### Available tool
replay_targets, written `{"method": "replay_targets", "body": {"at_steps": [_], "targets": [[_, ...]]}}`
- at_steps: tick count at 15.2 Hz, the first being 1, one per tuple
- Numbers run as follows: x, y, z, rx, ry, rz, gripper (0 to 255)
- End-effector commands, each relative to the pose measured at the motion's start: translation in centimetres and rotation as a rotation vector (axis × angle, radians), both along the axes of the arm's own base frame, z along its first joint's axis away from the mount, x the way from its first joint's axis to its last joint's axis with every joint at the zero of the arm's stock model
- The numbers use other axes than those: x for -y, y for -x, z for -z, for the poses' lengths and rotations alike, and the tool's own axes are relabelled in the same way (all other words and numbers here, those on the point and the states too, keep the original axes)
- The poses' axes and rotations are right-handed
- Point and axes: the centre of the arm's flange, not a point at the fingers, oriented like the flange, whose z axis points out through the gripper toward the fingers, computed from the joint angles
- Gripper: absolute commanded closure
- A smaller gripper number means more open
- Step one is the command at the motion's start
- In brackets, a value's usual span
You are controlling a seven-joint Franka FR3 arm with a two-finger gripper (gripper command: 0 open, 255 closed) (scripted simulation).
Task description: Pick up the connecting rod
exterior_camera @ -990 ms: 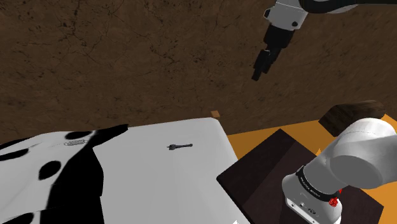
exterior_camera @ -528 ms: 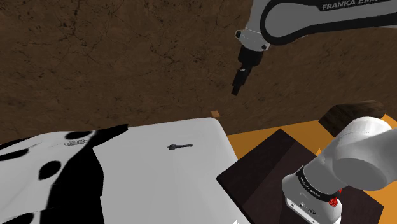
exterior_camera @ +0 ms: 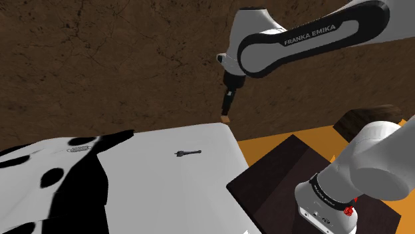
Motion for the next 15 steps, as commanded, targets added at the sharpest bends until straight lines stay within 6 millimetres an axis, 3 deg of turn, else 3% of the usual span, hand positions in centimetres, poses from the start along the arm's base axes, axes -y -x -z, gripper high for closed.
{"method": "replay_targets", "body": {"at_steps": [1, 15], "targets": [[-1.8, -0.5, 2.2, 0.003, 0.004, -0.057, 0], [-13.9, -3.3, 16.4, 0.017, 0.042, -0.442, 0]]}}
